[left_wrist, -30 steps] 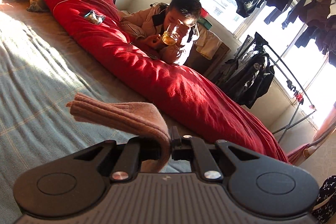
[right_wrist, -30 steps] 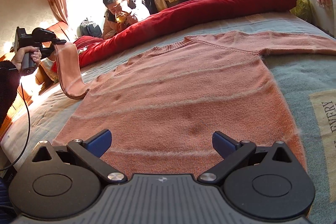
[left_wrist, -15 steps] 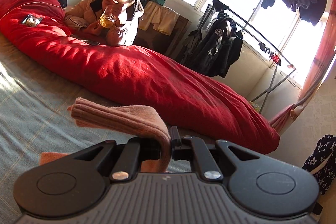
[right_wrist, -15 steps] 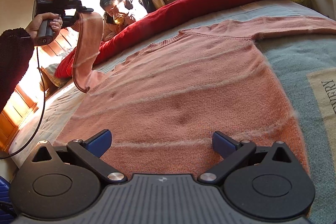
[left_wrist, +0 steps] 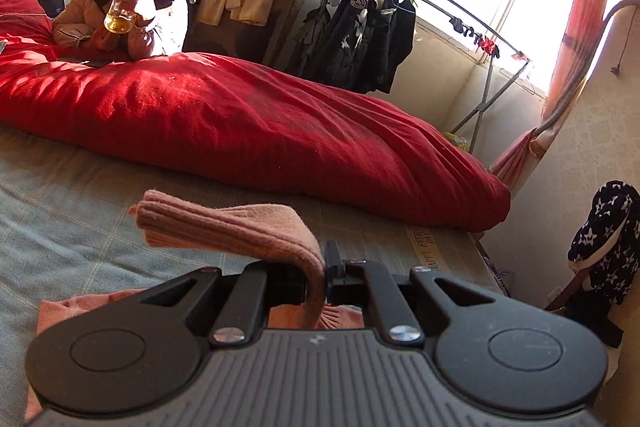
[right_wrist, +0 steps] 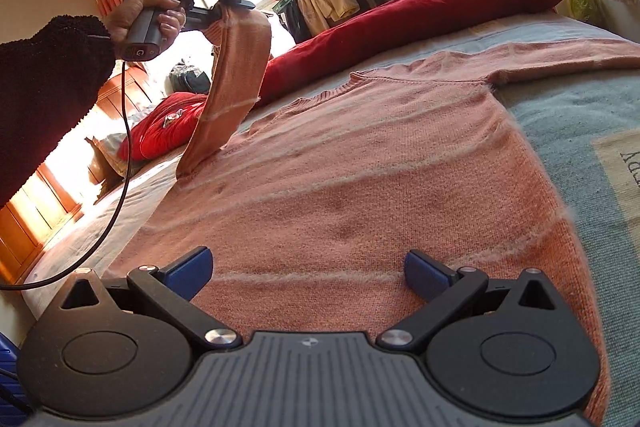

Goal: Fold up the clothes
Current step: 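Carry the sleeve across the sweater body just below the collar with the left gripper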

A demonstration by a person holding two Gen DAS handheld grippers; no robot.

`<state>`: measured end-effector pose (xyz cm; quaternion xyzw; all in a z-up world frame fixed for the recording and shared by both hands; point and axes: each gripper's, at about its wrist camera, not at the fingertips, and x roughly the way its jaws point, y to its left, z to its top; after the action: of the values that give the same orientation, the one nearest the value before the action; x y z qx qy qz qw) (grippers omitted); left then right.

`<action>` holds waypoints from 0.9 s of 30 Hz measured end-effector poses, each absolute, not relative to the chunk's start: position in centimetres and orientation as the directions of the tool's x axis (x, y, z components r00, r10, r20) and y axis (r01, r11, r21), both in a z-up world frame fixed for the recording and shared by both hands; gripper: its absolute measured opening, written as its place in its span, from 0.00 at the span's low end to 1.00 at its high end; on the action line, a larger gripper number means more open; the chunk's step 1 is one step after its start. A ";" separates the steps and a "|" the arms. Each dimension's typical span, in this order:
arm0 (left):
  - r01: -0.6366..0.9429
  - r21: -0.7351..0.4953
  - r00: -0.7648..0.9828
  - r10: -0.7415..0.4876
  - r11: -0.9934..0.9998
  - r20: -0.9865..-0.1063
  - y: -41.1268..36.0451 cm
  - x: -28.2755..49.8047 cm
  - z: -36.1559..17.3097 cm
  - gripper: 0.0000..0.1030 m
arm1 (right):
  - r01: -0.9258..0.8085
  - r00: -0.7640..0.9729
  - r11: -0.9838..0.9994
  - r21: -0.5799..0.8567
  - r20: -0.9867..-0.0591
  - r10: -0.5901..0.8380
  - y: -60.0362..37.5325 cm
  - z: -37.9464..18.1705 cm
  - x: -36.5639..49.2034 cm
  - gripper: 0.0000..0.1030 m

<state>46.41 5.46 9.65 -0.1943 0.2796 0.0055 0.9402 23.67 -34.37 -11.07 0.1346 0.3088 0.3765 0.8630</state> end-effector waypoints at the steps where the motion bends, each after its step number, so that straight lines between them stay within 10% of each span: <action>1: -0.116 -0.353 0.837 -0.100 0.929 -0.538 4.8 46.7 9.4 0.07 | -0.567 0.526 0.679 0.466 -0.430 0.734 -34.4 -11.1 23.7 1.00; 27: -0.029 -0.135 0.689 -0.078 0.990 -0.720 -3.6 50.6 0.7 0.09 | -0.588 0.523 0.680 0.438 -0.435 0.733 -34.3 -11.2 23.5 1.00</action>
<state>50.59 -3.60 0.70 -0.0678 0.3940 -0.0132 0.9165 23.50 -34.31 -11.18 0.1191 0.3041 0.3819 0.8646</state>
